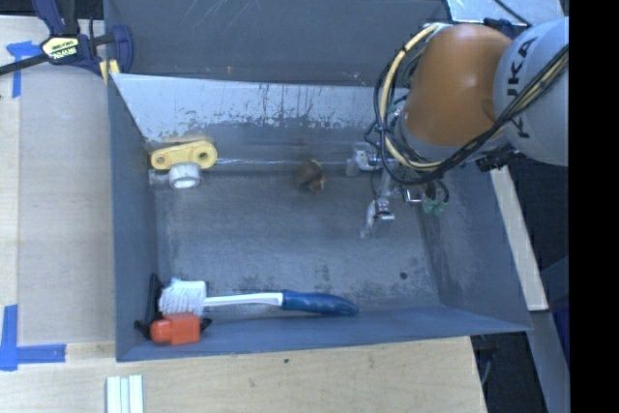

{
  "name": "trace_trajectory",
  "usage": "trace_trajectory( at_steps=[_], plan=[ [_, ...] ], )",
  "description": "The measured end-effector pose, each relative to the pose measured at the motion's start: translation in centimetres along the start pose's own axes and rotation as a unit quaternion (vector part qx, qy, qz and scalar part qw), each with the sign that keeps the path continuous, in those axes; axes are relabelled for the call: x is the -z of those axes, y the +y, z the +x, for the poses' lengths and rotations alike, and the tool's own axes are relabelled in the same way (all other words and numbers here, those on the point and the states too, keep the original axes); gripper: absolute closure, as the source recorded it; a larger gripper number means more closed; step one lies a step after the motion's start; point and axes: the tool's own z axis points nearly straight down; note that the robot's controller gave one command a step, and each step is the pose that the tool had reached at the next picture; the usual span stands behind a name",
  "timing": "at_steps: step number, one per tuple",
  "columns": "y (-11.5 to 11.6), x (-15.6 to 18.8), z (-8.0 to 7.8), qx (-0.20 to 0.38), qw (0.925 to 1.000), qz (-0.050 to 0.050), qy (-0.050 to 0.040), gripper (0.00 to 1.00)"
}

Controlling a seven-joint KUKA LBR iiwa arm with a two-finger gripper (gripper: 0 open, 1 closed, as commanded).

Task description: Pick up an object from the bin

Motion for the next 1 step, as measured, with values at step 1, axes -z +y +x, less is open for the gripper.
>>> trace_trajectory(
  at_steps=[1],
  plan=[
    [-0.01,0.43,-0.21,0.000,1.0000,0.000,-0.0040,0.00]
  ],
)
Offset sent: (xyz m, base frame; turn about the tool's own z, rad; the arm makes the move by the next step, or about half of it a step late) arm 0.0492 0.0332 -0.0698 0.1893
